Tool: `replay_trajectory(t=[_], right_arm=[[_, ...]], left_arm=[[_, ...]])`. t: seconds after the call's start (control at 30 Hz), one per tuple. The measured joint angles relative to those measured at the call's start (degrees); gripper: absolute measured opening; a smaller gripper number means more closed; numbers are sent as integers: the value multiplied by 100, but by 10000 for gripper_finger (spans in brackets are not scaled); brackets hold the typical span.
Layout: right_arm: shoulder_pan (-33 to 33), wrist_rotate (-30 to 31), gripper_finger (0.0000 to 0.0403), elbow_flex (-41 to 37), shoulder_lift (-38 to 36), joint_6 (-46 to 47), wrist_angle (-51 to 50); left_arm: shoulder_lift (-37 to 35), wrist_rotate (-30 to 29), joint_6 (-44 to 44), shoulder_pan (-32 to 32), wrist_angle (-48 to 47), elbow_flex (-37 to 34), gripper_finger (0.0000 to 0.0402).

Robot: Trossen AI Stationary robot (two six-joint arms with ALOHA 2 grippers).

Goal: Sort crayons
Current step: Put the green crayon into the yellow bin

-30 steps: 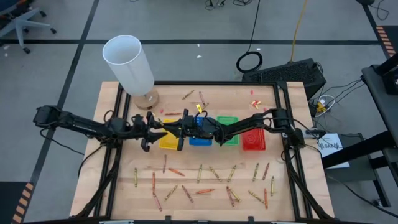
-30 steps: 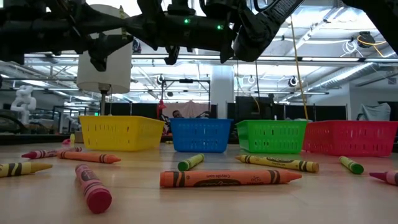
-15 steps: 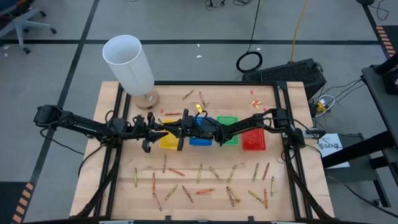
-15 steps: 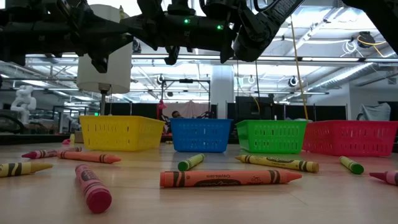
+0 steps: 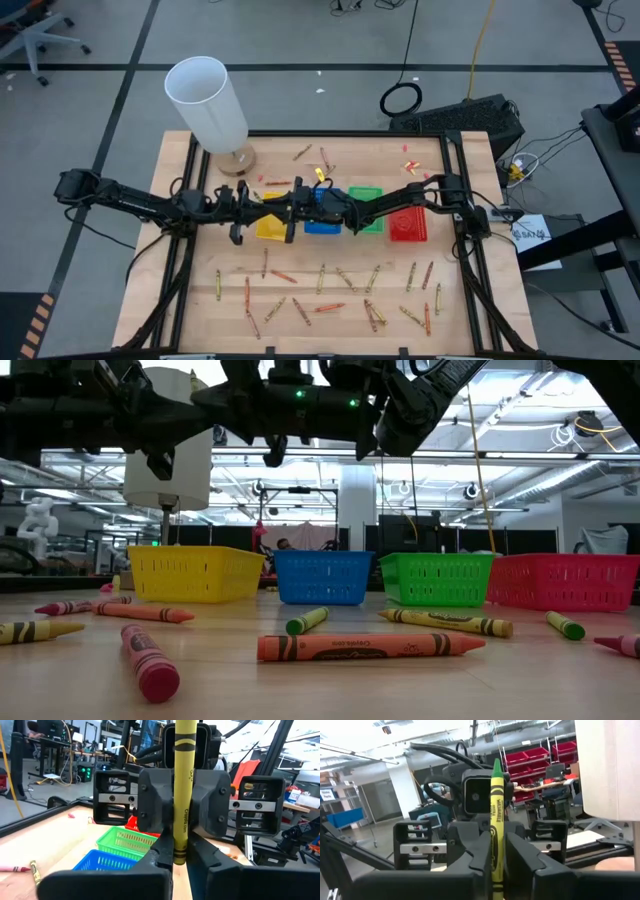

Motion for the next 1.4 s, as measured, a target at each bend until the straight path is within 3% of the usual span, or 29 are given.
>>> replay_trajectory(t=[0.23,0.33,0.57,0.73,0.87,0.93,1.03,1.13,1.27,1.4], right_arm=[[-3,18,102,0,-13,-22,-173],[-6,19,122,4,-193,-158,-739],[-7,28,151,7,-1101,-647,-3432],[-17,419,155,-22,-1707,-1016,-5699],[-17,849,154,-7,-2073,-1325,-6904],[-17,980,154,-7,-2118,-1353,-7403],[-17,1079,153,-15,-2122,-1305,-7840],[-15,1078,153,-11,-2140,-1258,-8077],[11,1071,153,-35,-2133,-1301,-8239],[26,1070,152,-37,-2203,-1638,-8452]], left_arm=[[0,45,-4,-2,-28,0,30],[0,91,-7,-2,-49,-2,30],[-95,85,-11,-2,-333,0,30],[-109,-302,-62,2,-428,17,31],[-114,-465,-835,131,-504,27,31],[-110,-177,-1146,254,-652,181,31],[-120,305,-1206,374,-1459,713,31],[-94,382,-1041,387,-3117,1305,31],[-91,-7,-891,385,-5103,1942,31],[-87,-484,-1056,376,-5768,2031,31]])
